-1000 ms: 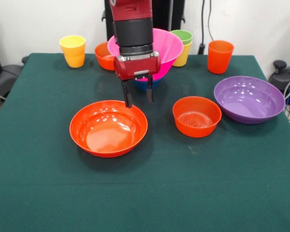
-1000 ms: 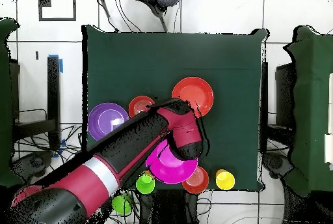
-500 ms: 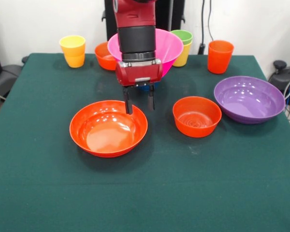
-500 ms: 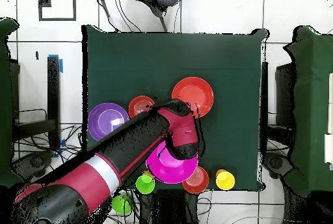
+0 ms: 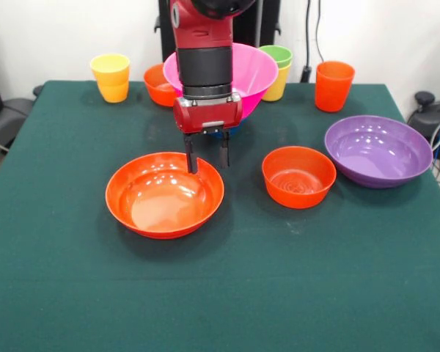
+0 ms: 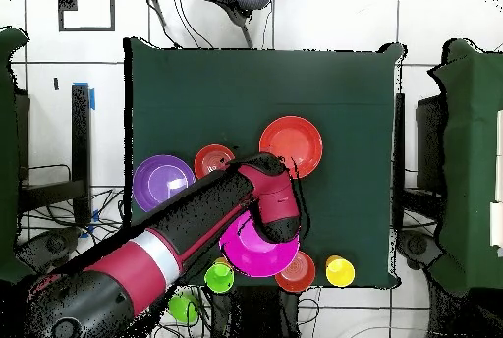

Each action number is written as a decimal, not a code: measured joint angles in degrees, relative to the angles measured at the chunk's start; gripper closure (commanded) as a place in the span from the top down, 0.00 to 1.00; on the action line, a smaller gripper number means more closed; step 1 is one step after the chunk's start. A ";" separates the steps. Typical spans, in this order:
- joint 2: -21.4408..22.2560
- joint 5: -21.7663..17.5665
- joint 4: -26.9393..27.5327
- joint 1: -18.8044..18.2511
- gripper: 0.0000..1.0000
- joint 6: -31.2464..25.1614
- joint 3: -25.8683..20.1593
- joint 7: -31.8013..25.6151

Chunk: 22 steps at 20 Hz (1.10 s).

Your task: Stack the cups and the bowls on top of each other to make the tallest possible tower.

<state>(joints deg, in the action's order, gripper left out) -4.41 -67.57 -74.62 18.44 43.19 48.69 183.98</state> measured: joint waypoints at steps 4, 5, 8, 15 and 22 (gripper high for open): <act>-1.06 -2.42 0.01 0.44 1.00 0.00 0.00 0.00; -1.24 -2.62 0.01 0.47 1.00 0.00 0.01 0.00; -1.75 -2.85 0.01 0.48 1.00 -0.01 0.01 0.00; -2.11 -2.82 0.02 0.48 1.00 -0.01 0.02 0.00; -2.11 -2.77 0.02 0.40 1.00 -0.01 0.02 -0.01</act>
